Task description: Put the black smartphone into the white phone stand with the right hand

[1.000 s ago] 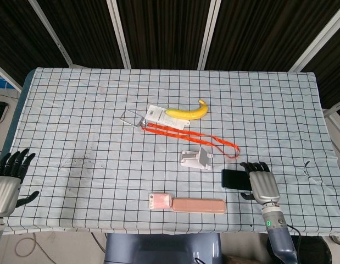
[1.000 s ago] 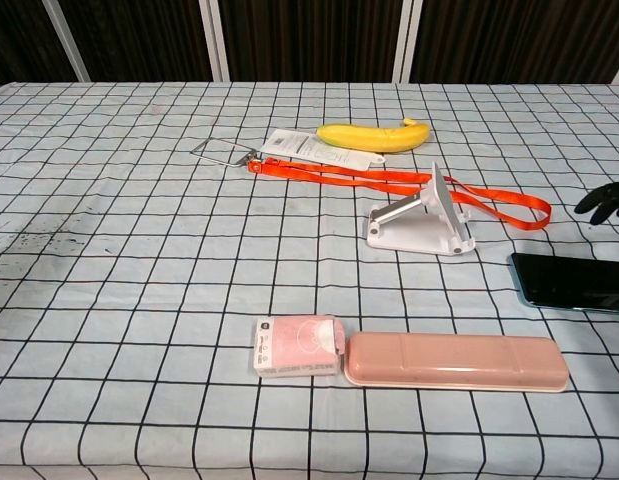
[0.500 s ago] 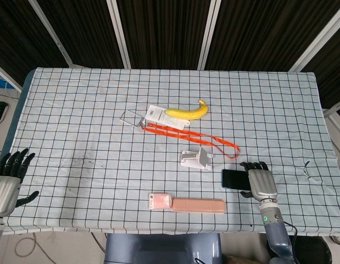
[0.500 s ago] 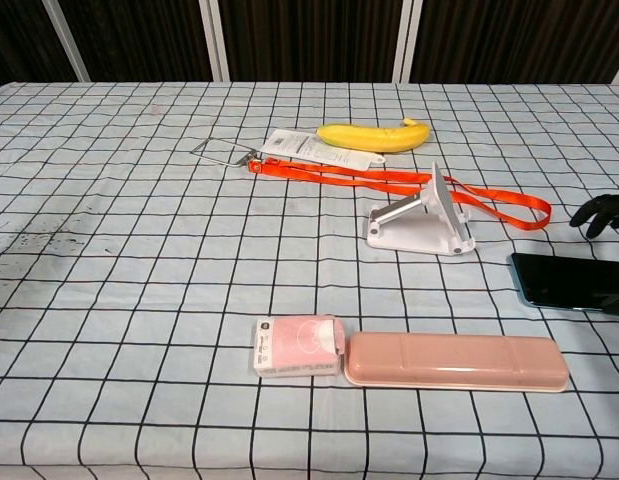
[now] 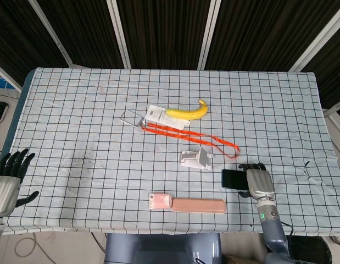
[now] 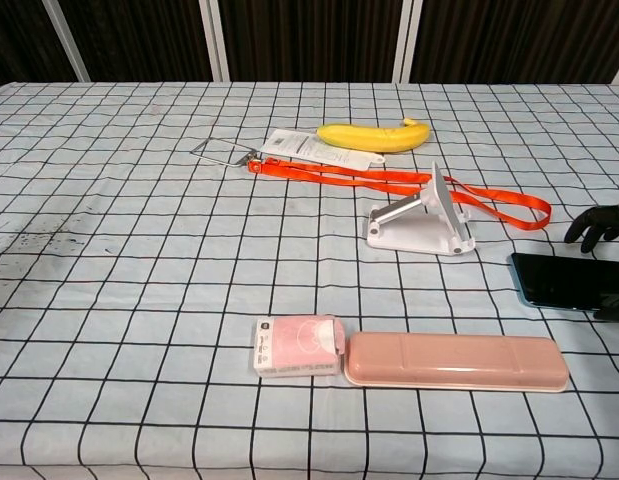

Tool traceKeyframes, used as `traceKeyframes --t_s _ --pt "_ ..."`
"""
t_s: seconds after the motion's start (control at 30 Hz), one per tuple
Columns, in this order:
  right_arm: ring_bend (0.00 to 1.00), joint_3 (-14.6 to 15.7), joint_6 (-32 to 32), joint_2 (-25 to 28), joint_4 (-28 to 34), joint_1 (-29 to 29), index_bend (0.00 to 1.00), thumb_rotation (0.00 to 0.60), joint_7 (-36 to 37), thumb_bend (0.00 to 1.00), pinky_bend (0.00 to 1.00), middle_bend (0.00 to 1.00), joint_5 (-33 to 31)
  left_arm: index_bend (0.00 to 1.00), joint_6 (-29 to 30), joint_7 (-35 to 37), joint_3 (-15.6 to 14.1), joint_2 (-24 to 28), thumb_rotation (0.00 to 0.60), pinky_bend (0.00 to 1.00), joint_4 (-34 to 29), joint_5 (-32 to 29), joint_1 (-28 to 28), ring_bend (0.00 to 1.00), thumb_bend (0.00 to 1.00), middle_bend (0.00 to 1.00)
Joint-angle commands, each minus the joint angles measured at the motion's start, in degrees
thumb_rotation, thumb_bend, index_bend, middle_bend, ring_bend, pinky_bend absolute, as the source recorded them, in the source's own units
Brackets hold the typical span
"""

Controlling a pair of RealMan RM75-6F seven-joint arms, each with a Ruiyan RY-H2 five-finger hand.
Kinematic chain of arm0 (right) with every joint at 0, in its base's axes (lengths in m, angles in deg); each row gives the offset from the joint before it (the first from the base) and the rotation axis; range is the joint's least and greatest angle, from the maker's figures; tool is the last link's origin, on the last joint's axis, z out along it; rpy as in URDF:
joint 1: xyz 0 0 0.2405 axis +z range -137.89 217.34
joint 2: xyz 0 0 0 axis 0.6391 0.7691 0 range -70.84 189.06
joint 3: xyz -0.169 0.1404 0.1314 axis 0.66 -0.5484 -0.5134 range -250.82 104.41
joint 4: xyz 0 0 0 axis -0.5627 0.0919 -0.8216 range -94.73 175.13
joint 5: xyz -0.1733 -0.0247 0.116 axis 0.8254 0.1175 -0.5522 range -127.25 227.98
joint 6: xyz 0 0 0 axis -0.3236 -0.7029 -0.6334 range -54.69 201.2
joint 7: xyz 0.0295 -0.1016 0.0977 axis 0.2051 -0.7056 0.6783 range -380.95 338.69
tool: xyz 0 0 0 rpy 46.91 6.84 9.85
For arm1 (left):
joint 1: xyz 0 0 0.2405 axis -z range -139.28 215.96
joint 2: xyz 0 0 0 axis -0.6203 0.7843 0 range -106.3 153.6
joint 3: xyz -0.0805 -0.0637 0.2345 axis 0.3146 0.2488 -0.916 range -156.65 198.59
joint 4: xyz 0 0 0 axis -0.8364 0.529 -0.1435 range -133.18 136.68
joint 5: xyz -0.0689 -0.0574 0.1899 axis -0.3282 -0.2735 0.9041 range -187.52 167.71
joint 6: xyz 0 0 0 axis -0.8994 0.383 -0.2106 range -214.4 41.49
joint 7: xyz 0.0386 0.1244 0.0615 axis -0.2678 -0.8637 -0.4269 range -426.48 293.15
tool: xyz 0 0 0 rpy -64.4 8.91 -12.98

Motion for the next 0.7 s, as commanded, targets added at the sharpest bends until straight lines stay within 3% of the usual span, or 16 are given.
traceKeyframes --t_s 0.03,0.7 --pt "0.23 0.0 0.0 -0.1 -0.3 0.2 0.30 0.600 0.1 0.20 0.14 0.31 -0.1 0.00 0.0 0.0 0.0 0.0 0.600 0.00 0.0 0.0 0.0 0.00 0.00 0.00" --pt "0.24 0.6 0.2 -1.1 -1.9 1.5 0.33 0.600 0.6 0.21 0.14 0.34 -2.2 0.00 0.0 0.1 0.0 0.1 0.600 0.00 -0.1 -0.1 0.0 0.00 0.00 0.00"
